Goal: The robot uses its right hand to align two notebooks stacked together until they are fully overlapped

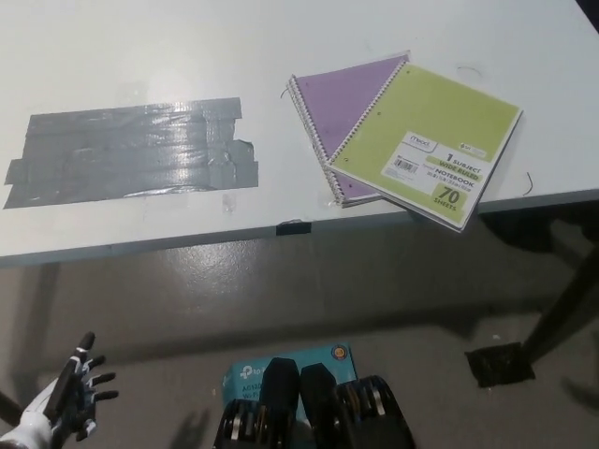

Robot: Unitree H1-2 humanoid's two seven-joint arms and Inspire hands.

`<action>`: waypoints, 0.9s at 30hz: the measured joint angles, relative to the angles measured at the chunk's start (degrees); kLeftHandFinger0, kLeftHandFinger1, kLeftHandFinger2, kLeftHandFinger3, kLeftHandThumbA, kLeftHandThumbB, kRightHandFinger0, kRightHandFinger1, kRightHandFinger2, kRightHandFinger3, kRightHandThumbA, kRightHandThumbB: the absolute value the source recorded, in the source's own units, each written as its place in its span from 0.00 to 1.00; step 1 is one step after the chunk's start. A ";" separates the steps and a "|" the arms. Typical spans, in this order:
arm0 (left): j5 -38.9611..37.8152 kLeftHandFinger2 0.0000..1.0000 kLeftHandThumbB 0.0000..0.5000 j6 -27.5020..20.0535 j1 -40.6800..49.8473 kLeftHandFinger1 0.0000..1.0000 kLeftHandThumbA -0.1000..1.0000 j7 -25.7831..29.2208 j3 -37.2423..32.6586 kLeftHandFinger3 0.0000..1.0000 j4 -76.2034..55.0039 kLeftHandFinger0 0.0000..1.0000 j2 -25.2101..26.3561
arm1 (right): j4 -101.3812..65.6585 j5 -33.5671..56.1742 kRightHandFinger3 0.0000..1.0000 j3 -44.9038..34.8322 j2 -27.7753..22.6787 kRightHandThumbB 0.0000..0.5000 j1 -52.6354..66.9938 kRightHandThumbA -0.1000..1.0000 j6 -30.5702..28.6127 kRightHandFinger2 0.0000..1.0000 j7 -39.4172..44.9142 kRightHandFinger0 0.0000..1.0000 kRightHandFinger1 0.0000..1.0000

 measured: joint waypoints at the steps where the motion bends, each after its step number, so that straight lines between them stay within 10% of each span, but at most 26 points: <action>1: 0.00 0.88 0.57 0.02 0.03 0.83 1.00 0.00 0.00 1.00 0.00 0.82 0.00 | -0.04 -0.59 1.00 -0.17 0.10 0.97 -0.81 1.00 0.09 1.00 0.13 1.00 1.00; 16: 0.04 0.91 0.57 0.14 0.34 0.85 1.00 0.01 -0.19 1.00 -0.05 0.82 -0.42 | 2.36 -17.98 1.00 -1.43 11.60 0.95 -27.13 1.00 1.57 1.00 6.45 1.00 1.00; 27: 0.21 0.92 0.56 0.58 0.51 0.86 1.00 -0.58 -1.97 1.00 -2.27 0.84 -0.60 | 26.75 -28.47 1.00 4.84 15.44 0.77 -41.66 1.00 2.48 1.00 9.30 1.00 1.00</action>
